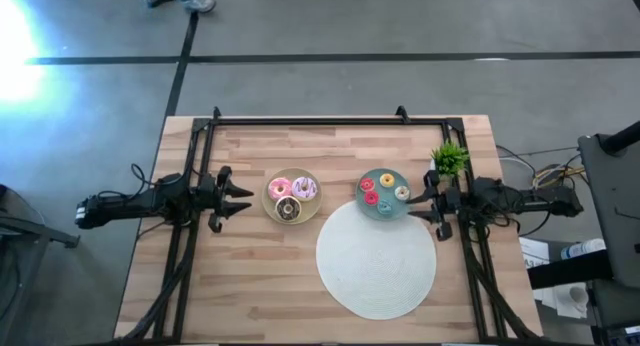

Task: Pick & Place donuts
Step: Return to Home Position

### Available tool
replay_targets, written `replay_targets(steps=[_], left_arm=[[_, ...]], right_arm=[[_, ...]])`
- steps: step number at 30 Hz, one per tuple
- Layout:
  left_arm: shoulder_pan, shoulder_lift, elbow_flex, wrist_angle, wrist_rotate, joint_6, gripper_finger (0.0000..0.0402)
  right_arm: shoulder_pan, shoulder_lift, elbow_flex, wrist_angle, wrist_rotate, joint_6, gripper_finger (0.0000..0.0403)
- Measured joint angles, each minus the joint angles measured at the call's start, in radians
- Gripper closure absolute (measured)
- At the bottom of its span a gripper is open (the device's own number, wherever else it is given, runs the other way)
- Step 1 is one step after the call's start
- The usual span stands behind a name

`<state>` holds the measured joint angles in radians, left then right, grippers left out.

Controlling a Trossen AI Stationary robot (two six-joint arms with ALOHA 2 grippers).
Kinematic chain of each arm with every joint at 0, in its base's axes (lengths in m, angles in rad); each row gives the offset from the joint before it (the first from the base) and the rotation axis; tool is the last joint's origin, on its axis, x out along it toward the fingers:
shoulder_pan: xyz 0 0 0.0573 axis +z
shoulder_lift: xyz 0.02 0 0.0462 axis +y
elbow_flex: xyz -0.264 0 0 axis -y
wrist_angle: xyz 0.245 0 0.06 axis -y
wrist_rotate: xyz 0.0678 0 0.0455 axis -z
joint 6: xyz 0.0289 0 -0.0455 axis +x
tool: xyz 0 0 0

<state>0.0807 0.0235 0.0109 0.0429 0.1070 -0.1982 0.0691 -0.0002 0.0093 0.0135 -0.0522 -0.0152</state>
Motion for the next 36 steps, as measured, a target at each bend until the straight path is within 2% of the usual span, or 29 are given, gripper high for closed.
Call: replay_targets(steps=[36], left_arm=[[0.000, 0.000, 0.000, 0.000, 0.000, 0.000, 0.0273]], right_arm=[[0.003, 0.016, 0.000, 0.001, 0.003, 0.030, 0.0284]])
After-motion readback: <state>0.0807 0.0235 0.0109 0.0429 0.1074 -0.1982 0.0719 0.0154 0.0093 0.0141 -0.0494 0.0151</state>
